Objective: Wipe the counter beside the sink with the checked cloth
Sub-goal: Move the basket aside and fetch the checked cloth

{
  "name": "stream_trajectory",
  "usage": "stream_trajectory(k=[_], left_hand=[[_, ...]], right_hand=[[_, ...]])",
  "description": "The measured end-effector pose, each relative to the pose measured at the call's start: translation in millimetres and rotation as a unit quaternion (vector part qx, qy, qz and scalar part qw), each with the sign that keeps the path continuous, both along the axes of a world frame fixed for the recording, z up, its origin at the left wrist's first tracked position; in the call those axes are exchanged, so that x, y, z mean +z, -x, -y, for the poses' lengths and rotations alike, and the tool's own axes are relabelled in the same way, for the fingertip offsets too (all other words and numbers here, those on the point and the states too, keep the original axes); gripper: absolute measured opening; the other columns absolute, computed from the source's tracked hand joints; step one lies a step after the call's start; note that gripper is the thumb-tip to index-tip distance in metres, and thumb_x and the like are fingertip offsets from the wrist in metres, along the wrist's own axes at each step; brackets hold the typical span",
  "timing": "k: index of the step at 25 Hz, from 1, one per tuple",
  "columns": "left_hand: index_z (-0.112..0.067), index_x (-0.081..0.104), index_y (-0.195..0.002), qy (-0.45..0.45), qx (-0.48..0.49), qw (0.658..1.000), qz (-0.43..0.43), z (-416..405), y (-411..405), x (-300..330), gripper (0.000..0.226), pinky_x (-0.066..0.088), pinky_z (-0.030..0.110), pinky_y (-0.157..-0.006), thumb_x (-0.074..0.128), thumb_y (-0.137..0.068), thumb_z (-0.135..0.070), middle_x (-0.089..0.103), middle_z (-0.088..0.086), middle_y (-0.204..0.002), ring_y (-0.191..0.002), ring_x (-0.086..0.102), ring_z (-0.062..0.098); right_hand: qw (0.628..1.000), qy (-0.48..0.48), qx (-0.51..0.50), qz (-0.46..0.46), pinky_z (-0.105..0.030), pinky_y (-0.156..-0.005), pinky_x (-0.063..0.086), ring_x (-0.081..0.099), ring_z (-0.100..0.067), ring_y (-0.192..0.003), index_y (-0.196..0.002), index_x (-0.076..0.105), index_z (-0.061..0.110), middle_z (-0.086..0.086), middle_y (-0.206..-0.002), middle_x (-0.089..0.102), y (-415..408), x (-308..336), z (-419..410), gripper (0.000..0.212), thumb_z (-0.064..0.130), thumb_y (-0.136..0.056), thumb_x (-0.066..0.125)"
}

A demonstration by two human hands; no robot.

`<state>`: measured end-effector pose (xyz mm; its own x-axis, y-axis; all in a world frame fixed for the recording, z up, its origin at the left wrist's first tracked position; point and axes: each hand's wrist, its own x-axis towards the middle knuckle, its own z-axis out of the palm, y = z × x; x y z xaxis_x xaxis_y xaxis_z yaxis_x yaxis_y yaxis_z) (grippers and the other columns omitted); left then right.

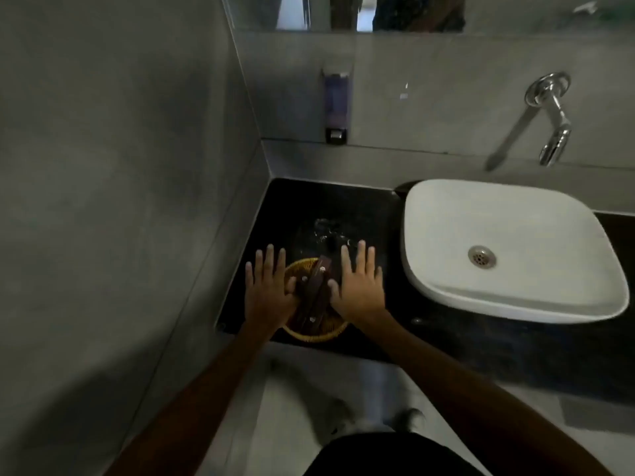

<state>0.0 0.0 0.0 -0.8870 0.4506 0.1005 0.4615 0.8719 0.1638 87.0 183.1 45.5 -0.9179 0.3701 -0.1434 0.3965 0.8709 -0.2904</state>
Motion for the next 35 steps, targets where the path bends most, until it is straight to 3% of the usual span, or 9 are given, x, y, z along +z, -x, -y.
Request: stream_trajectory(k=[2,4,7,9,14,20,27,30,35], left_hand=[[-0.018,0.011,-0.164,0.034,0.01,0.996,0.077,10.3,8.0,-17.5,0.07,0.019,0.06,-0.126,0.022,-0.103,-0.05,0.011,0.015,-0.172,-0.159,0.012,0.038],[-0.02,0.005,-0.165,0.084,0.011,0.988,0.13,19.3,14.3,-26.0,0.077,0.032,0.057,-0.121,0.043,-0.101,-0.042,0.023,0.019,-0.168,-0.153,0.028,0.042],[-0.024,0.014,-0.163,0.032,0.028,0.98,0.193,10.0,14.3,-9.4,0.075,0.049,0.057,-0.103,0.053,-0.099,-0.022,0.04,0.019,-0.153,-0.127,0.057,0.043],[-0.024,0.025,-0.157,-0.063,0.057,0.972,0.218,2.9,-0.5,10.3,0.066,0.054,0.055,-0.095,0.051,-0.097,-0.014,0.041,0.016,-0.15,-0.12,0.06,0.042],[-0.019,0.042,-0.137,-0.203,0.036,0.935,0.288,-30.7,-120.8,37.7,0.061,0.044,0.021,-0.065,0.069,-0.084,-0.004,0.044,0.006,-0.133,-0.094,0.056,0.012],[-0.02,0.038,-0.138,-0.168,-0.097,0.894,0.404,-145.3,-226.6,5.9,0.064,0.053,0.025,-0.065,0.07,-0.084,-0.004,0.041,0.002,-0.133,-0.095,0.061,0.016],[-0.021,0.035,-0.147,-0.14,-0.128,0.918,0.349,-231.0,-233.7,-16.9,0.064,0.056,0.045,-0.09,0.065,-0.091,-0.01,0.039,0.008,-0.143,-0.117,0.062,0.035],[-0.011,0.038,-0.152,-0.058,-0.11,0.972,0.197,-245.4,-253.6,-19.1,0.073,0.044,0.057,-0.104,0.072,-0.088,-0.024,0.037,0.02,-0.154,-0.136,0.047,0.044],[-0.006,0.04,-0.155,-0.068,-0.259,0.961,0.066,-372.5,-308.9,6.8,0.067,0.023,0.05,-0.126,0.055,-0.098,-0.037,0.035,0.019,-0.163,-0.156,0.023,0.038]], right_hand=[[0.994,0.052,-0.018,0.098,-0.063,-0.12,0.029,0.008,-0.05,-0.156,-0.164,-0.002,0.015,-0.026,-0.17,-0.01,-3.8,-16.8,8.1,0.096,0.049,-0.096,0.056],[0.978,0.124,-0.058,0.16,-0.053,-0.108,0.046,0.037,-0.051,-0.144,-0.162,0.007,0.01,-0.031,-0.165,0.012,-8.7,-27.1,11.3,0.101,0.046,-0.09,0.069],[0.966,0.201,-0.094,0.131,-0.039,-0.086,0.059,0.065,-0.036,-0.113,-0.133,0.051,0.006,-0.023,-0.138,0.052,-4.8,-22.7,2.0,0.05,0.021,-0.091,0.071],[0.968,0.203,-0.111,0.096,-0.041,-0.088,0.062,0.065,-0.034,-0.11,-0.124,0.056,0.008,-0.018,-0.13,0.057,-11.8,-14.6,-10.1,0.038,0.013,-0.088,0.069],[0.977,0.183,-0.105,0.042,-0.036,-0.097,0.051,0.061,-0.027,-0.113,-0.134,0.056,0.018,-0.008,-0.129,0.058,-118.5,12.6,-76.3,0.045,0.017,-0.089,0.064],[0.953,0.145,-0.252,0.088,-0.036,-0.097,0.055,0.061,-0.026,-0.121,-0.132,0.058,0.019,-0.008,-0.135,0.059,-282.1,-4.4,-162.0,0.045,0.007,-0.089,0.066],[0.931,0.206,-0.301,0.032,-0.042,-0.109,0.046,0.057,-0.034,-0.13,-0.145,0.049,0.013,-0.016,-0.142,0.057,-296.7,-42.1,-234.6,0.058,0.011,-0.09,0.067],[0.918,0.239,-0.314,-0.042,-0.044,-0.115,0.044,0.052,-0.027,-0.139,-0.153,0.041,0.016,-0.011,-0.152,0.053,-320.9,-51.1,-262.8,0.064,0.033,-0.097,0.066],[0.95,0.021,-0.299,-0.086,-0.048,-0.124,0.03,0.028,-0.032,-0.155,-0.154,0.039,0.013,-0.014,-0.165,0.036,-378.5,-63.8,-402.6,0.06,0.035,-0.101,0.056]])
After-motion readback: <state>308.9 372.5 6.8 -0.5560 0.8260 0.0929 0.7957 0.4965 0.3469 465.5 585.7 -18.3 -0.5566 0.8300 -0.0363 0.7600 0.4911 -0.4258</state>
